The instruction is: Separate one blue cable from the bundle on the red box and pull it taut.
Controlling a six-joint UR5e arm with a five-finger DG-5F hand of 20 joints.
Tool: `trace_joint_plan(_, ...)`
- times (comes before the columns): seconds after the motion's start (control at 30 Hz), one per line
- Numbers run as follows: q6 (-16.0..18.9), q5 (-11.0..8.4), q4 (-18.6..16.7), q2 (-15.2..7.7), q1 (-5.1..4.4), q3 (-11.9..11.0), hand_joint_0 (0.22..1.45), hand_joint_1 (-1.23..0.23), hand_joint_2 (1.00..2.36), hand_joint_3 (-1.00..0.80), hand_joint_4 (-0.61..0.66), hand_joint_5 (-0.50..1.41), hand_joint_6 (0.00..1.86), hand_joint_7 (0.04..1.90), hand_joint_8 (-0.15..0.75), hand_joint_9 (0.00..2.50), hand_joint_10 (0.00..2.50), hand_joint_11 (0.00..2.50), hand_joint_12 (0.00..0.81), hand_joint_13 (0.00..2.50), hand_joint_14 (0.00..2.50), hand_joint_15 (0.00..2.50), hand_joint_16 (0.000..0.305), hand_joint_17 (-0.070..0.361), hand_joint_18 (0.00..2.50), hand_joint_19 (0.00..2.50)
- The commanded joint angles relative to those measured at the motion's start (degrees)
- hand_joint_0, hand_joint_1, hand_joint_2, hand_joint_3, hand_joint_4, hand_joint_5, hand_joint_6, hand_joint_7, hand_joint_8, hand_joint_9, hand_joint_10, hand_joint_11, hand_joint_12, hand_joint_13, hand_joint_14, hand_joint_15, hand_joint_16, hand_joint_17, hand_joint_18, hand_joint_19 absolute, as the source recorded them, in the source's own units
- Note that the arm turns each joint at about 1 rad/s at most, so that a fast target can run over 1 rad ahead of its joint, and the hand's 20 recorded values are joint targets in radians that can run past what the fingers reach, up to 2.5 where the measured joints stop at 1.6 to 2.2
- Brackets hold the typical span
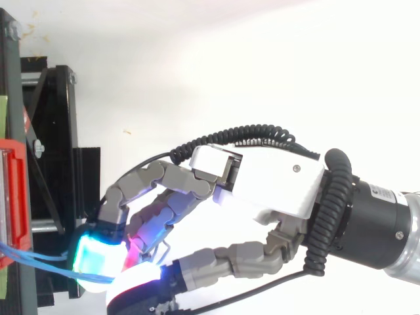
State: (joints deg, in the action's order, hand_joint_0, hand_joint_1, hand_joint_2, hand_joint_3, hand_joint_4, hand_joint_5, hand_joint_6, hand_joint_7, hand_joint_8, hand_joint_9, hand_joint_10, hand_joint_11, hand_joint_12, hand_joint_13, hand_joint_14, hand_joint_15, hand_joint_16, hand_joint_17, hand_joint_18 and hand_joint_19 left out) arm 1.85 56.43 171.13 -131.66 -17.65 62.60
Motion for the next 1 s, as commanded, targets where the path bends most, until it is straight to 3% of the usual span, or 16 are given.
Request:
trace_joint_plan(0.0,0.0,0.00,0.1,0.0,-0.01,0.0,0.62,-0.80,1.01,-0.41,0.03,-0.11,0.92,0.79,0.245,1.05,0.02,0.53,0.322,0.73,0.02,0.45,0.042,0.095,0.58,0.59)
trace_joint_plan(0.2,0.0,0.00,0.1,0.0,-0.01,0.0,0.57,-0.59,1.01,-0.44,0.05,-0.08,0.90,0.86,0.252,1.12,0.02,0.51,0.328,0.74,0.02,0.46,0.043,0.098,0.57,0.61)
trace_joint_plan(0.67,0.0,0.17,0.1,0.0,-0.01,0.1,0.51,-0.48,1.00,-0.50,0.07,-0.06,0.87,0.85,0.271,1.19,0.02,0.50,0.353,0.78,0.02,0.46,0.047,0.107,0.59,0.63)
trace_joint_plan(0.83,0.0,0.00,0.1,0.0,-0.10,0.1,0.49,-0.55,1.00,-0.50,0.07,-0.06,0.86,0.84,0.278,1.20,0.02,0.50,0.360,0.79,0.02,0.45,0.049,0.110,0.60,0.63)
trace_joint_plan(0.97,0.0,0.00,0.1,0.0,-0.10,0.1,0.59,-0.82,1.01,-0.44,0.00,-0.05,0.86,0.92,0.246,1.19,0.02,0.51,0.316,0.79,0.02,0.45,0.041,0.093,0.64,0.62)
